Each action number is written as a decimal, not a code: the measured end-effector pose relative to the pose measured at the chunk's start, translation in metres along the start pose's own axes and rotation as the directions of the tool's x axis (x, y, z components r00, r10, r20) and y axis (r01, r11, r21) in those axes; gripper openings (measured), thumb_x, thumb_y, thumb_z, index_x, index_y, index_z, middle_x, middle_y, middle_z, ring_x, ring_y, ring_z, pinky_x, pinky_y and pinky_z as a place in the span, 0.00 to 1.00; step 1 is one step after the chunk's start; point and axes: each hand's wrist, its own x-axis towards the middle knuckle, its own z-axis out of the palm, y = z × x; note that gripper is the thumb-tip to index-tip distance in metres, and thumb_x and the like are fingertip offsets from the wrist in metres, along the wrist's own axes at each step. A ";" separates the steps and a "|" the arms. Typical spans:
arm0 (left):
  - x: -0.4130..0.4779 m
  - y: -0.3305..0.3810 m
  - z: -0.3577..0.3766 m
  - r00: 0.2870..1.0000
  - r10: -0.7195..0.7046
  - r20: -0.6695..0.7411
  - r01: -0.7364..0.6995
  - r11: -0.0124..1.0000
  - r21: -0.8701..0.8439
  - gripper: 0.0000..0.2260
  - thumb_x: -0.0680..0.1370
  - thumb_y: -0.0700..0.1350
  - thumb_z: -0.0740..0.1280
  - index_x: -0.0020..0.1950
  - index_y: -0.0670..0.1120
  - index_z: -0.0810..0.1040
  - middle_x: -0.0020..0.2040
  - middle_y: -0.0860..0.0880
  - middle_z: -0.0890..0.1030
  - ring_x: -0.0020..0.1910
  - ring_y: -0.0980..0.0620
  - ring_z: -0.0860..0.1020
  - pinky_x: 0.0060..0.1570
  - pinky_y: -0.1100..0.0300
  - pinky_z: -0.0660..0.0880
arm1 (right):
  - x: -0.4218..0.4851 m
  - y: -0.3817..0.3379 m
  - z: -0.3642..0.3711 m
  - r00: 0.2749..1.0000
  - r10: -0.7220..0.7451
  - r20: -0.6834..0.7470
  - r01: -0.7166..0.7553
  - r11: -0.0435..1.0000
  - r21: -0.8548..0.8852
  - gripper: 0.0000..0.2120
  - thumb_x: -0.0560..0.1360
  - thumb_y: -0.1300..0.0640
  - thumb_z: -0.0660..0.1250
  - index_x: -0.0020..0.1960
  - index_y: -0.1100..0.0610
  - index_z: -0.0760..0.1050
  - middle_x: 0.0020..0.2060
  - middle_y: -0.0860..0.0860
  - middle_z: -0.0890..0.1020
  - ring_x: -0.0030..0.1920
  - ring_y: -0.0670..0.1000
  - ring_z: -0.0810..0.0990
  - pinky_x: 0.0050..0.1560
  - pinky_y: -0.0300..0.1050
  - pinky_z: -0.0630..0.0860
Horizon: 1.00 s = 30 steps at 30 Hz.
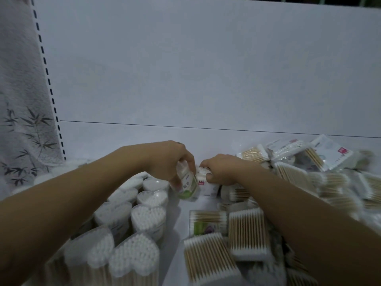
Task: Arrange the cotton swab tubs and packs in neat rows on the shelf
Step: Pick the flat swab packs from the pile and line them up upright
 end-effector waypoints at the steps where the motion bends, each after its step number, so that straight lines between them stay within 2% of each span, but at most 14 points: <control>1: 0.003 0.003 0.004 1.000 -0.011 0.018 0.010 1.000 0.029 0.24 0.67 0.53 0.78 0.61 0.60 0.77 0.53 0.56 0.72 0.55 0.52 0.74 0.51 0.58 0.73 | -0.001 0.000 0.000 1.000 0.003 0.006 -0.003 1.000 -0.002 0.23 0.79 0.50 0.59 0.73 0.50 0.65 0.64 0.55 0.74 0.61 0.57 0.74 0.54 0.48 0.70; 4: 0.014 0.011 0.018 0.999 -0.024 0.026 0.017 0.971 0.238 0.24 0.70 0.51 0.75 0.64 0.61 0.74 0.53 0.54 0.69 0.56 0.50 0.74 0.52 0.57 0.70 | 0.000 -0.002 0.005 1.000 0.001 0.030 -0.001 1.000 -0.017 0.20 0.79 0.51 0.58 0.70 0.53 0.67 0.64 0.56 0.74 0.61 0.58 0.74 0.58 0.50 0.71; 6: 0.022 0.013 0.025 0.999 -0.034 0.022 0.025 0.946 0.323 0.26 0.71 0.48 0.74 0.67 0.58 0.72 0.56 0.51 0.71 0.57 0.48 0.74 0.50 0.57 0.68 | 0.003 0.000 0.008 0.999 0.008 0.039 -0.008 1.000 -0.022 0.19 0.80 0.53 0.56 0.70 0.54 0.67 0.66 0.56 0.74 0.63 0.58 0.73 0.61 0.50 0.69; 8: 0.029 0.014 0.030 0.998 -0.070 0.007 0.063 0.940 0.335 0.29 0.71 0.46 0.74 0.69 0.53 0.67 0.59 0.48 0.73 0.58 0.46 0.74 0.50 0.56 0.68 | 0.005 0.003 0.006 1.000 0.008 0.028 -0.007 0.999 -0.035 0.20 0.81 0.54 0.55 0.73 0.53 0.64 0.68 0.56 0.72 0.66 0.57 0.71 0.64 0.50 0.66; 11: 0.032 0.017 0.036 0.993 -0.116 -0.032 0.120 0.943 0.309 0.29 0.70 0.49 0.76 0.63 0.47 0.64 0.58 0.47 0.74 0.56 0.45 0.74 0.55 0.52 0.67 | 0.001 0.002 0.002 0.999 -0.009 0.031 0.011 0.999 -0.044 0.23 0.82 0.54 0.54 0.76 0.53 0.59 0.71 0.55 0.69 0.69 0.56 0.68 0.67 0.49 0.63; 14: 0.032 0.016 0.035 0.991 -0.129 -0.042 0.136 0.950 0.280 0.29 0.68 0.57 0.76 0.62 0.48 0.67 0.57 0.49 0.73 0.56 0.47 0.74 0.58 0.50 0.65 | 0.002 0.001 0.006 0.999 -0.017 0.036 0.019 0.998 -0.061 0.22 0.82 0.56 0.55 0.76 0.52 0.60 0.70 0.55 0.70 0.68 0.56 0.69 0.67 0.49 0.64; 17: 0.028 0.007 0.034 0.986 -0.147 -0.081 0.164 0.950 0.264 0.24 0.70 0.56 0.74 0.61 0.51 0.71 0.55 0.52 0.74 0.56 0.49 0.74 0.54 0.53 0.66 | 0.004 -0.001 0.001 0.997 -0.001 0.071 0.002 1.000 -0.018 0.24 0.80 0.57 0.57 0.76 0.55 0.61 0.71 0.55 0.69 0.69 0.57 0.69 0.69 0.51 0.66; 21: 0.026 -0.002 0.041 0.984 -0.151 -0.096 0.169 0.959 0.228 0.16 0.74 0.50 0.70 0.61 0.52 0.74 0.58 0.51 0.77 0.55 0.50 0.74 0.49 0.59 0.67 | 0.002 -0.007 -0.006 0.987 -0.048 0.151 0.027 0.990 0.139 0.43 0.72 0.47 0.70 0.79 0.52 0.50 0.73 0.56 0.65 0.70 0.58 0.67 0.68 0.55 0.67; 24: 0.027 0.001 0.038 0.986 -0.155 -0.065 0.166 0.961 0.220 0.19 0.72 0.54 0.73 0.61 0.51 0.75 0.56 0.52 0.76 0.50 0.51 0.72 0.52 0.57 0.71 | 0.006 -0.015 0.000 0.988 -0.020 0.152 0.010 0.998 0.064 0.52 0.65 0.42 0.77 0.78 0.50 0.49 0.71 0.54 0.68 0.68 0.58 0.70 0.66 0.56 0.69; 26: 0.027 0.000 0.036 0.983 -0.181 -0.038 0.185 0.964 0.189 0.22 0.72 0.59 0.72 0.61 0.51 0.75 0.56 0.51 0.76 0.49 0.51 0.70 0.53 0.56 0.72 | 0.012 -0.018 0.003 0.996 0.019 0.085 -0.019 1.000 -0.005 0.48 0.65 0.42 0.78 0.75 0.53 0.55 0.66 0.54 0.71 0.64 0.58 0.73 0.59 0.52 0.72; 28: 0.029 -0.001 0.037 0.983 -0.183 -0.033 0.186 0.965 0.185 0.21 0.73 0.60 0.71 0.61 0.51 0.76 0.56 0.50 0.77 0.49 0.49 0.72 0.53 0.56 0.73 | 0.016 -0.020 0.004 0.999 0.029 0.026 -0.027 0.997 -0.077 0.36 0.67 0.45 0.76 0.68 0.55 0.63 0.61 0.54 0.74 0.58 0.56 0.74 0.50 0.47 0.70; 30: 0.031 -0.003 0.039 0.983 -0.182 -0.029 0.184 0.967 0.177 0.21 0.73 0.61 0.70 0.60 0.50 0.77 0.55 0.50 0.78 0.51 0.48 0.75 0.53 0.55 0.74 | 0.018 -0.023 0.004 0.999 0.043 0.024 -0.039 0.991 -0.129 0.29 0.69 0.43 0.73 0.63 0.55 0.70 0.58 0.54 0.74 0.55 0.56 0.74 0.48 0.46 0.68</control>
